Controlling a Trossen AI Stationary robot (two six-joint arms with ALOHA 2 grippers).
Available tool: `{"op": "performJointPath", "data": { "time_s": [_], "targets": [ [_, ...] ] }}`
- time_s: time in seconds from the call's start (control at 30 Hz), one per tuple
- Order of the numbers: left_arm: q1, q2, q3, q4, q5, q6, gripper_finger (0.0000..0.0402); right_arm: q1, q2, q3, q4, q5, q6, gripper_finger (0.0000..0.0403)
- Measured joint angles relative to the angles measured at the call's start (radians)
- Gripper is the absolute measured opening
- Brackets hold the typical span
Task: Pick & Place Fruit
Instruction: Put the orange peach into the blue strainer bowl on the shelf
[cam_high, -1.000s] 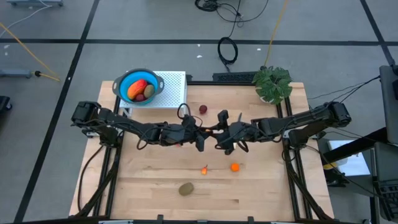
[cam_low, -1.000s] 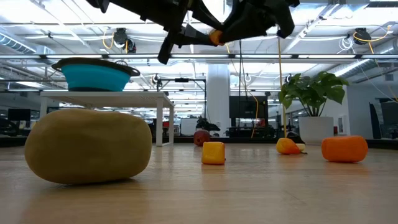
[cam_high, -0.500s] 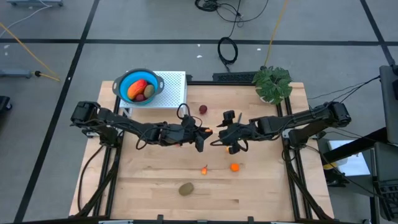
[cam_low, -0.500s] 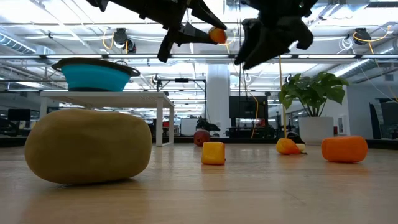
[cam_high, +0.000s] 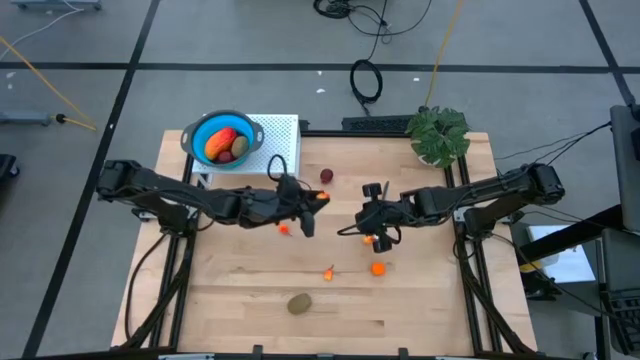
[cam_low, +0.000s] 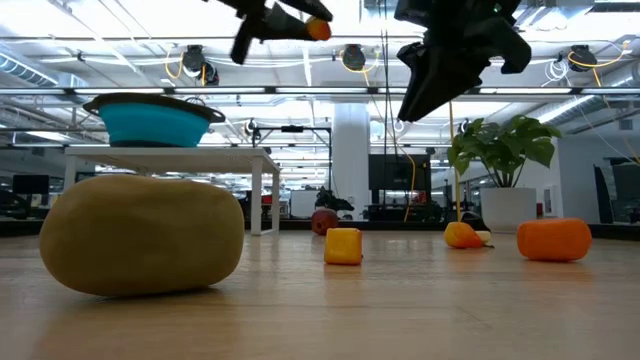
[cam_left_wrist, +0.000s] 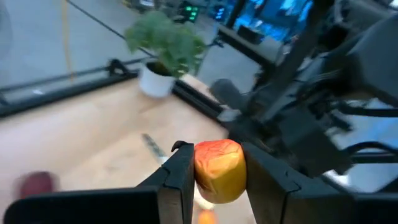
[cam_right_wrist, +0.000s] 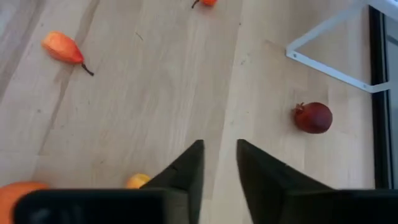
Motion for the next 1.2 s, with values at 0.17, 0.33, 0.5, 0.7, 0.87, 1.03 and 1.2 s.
{"op": "performJointPath", "data": {
  "time_s": [0.17,0.33,0.5,0.7,0.87,1.03,1.2],
  "targets": [
    [0.021,-0.095,0.0,-0.145,-0.047,0.041,0.0108,-0.013,0.0,0.0,0.008,-0.069,0.001,0.0017],
    [0.064,-0.186,0.0,-0.293,-0.061,0.06,0.0108,-0.051,0.0,0.0,0.029,-0.187,0.023,0.0007],
    [0.123,-0.274,0.001,-0.418,-0.063,0.062,0.0108,-0.097,-0.012,0.0,0.08,-0.275,0.053,0.0001],
    [0.196,-0.372,0.001,-0.558,-0.06,0.085,0.0108,-0.135,-0.044,0.0,0.136,-0.314,0.083,0.0001],
    [0.257,-0.429,0.0,-0.659,-0.059,0.11,0.0108,-0.156,-0.085,0.0,0.168,-0.338,0.109,0.0001],
    [0.326,-0.468,0.0,-0.764,-0.052,0.133,0.0108,-0.173,-0.13,0.0,0.189,-0.335,0.131,0.0001],
    [0.4,-0.494,0.0,-0.853,-0.05,0.143,0.0108,-0.184,-0.174,0.0,0.198,-0.334,0.143,0.0001]
  ]
}}
